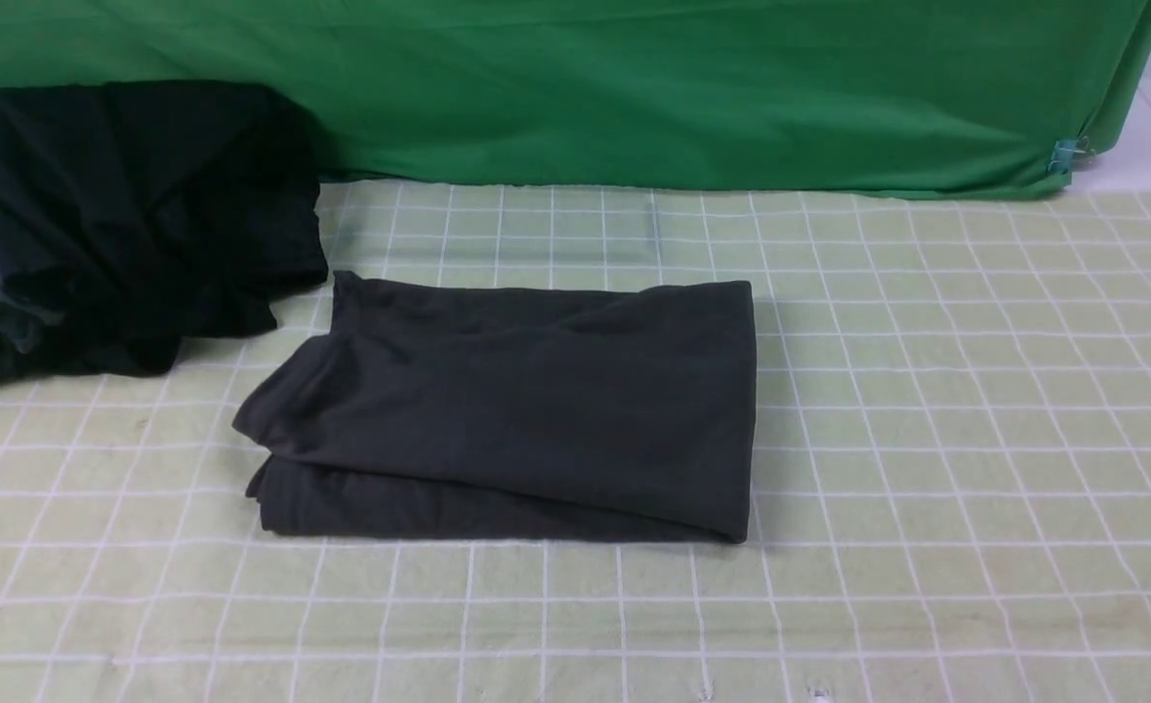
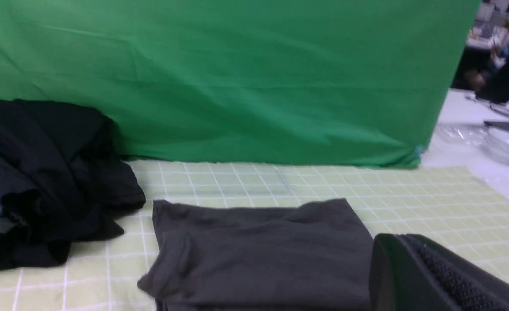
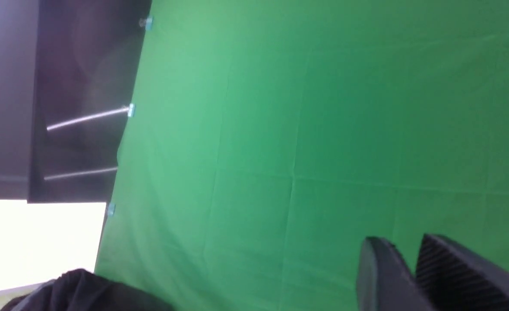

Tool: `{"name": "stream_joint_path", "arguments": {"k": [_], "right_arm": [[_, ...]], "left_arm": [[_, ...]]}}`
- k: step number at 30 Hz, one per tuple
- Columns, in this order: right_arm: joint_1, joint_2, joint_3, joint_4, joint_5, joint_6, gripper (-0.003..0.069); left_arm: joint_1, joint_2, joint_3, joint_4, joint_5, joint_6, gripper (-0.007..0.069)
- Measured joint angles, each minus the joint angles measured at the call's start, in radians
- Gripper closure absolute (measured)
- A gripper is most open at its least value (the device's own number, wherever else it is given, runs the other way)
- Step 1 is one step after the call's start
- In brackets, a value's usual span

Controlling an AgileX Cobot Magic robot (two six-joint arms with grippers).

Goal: Fold a long-sleeved shirt over a green coffee tablecloth.

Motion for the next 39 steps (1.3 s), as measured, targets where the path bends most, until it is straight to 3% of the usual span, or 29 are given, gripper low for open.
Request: {"name": "stream_joint_path", "arguments": {"k": [6,22,27,32,39], "right_arm": [[0.000,0.000,0.004,0.000,0.007,0.001,0.0435],[0.000,0.000,0.007,0.000,0.010,0.001,0.0421],[0.000,0.000,0.007,0.000,0.010,0.001,0.0421],[0.000,0.000,0.007,0.000,0.010,0.001,0.0419],[0.000,0.000,0.007,0.000,0.010,0.001,0.0419]], "left_arm": [[0.000,-0.006,0.041,-0.017,-0.162,0.000,0.0627],[0.000,-0.006,0.041,0.015,-0.170,0.000,0.0623],[0.000,-0.006,0.053,0.075,-0.178,0.007,0.0623],[0.046,-0.017,0.211,0.228,-0.244,-0.037,0.0623],[0.135,-0.071,0.538,0.272,-0.422,-0.007,0.0622]]}}
